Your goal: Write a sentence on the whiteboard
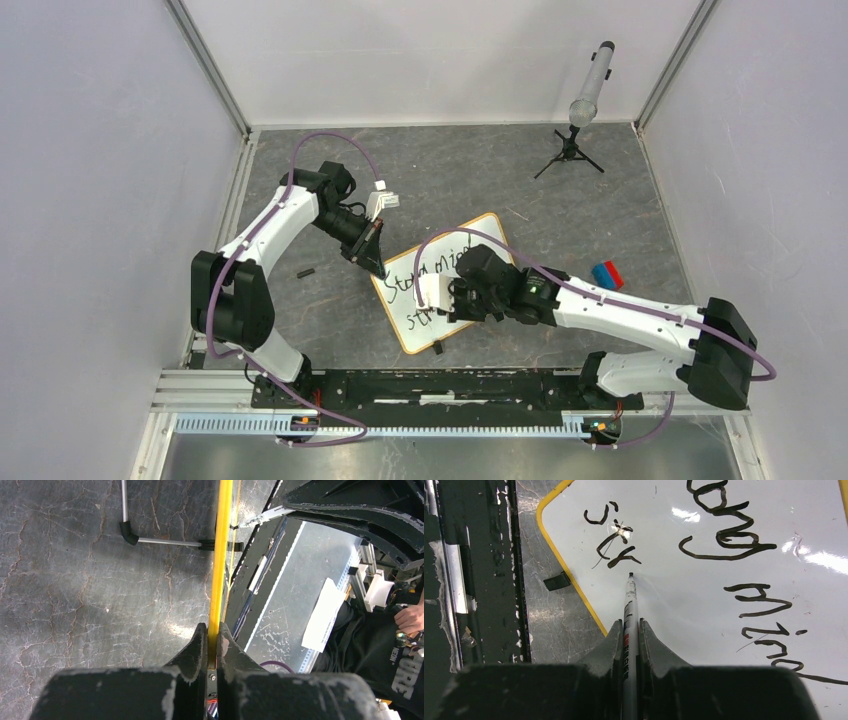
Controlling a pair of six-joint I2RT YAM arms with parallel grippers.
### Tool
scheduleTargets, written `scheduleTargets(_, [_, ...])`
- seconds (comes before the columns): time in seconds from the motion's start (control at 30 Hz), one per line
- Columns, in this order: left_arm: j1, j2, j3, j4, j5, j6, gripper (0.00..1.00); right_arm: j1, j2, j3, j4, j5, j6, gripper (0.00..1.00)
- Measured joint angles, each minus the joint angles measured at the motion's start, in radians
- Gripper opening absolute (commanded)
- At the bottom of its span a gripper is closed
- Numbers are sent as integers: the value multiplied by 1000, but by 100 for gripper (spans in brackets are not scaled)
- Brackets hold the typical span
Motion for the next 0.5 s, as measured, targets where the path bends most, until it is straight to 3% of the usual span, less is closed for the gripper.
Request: scheduleTargets(0.5, [0, 0, 0, 0, -1, 0, 2, 9, 21, -8, 8, -23, 0, 0])
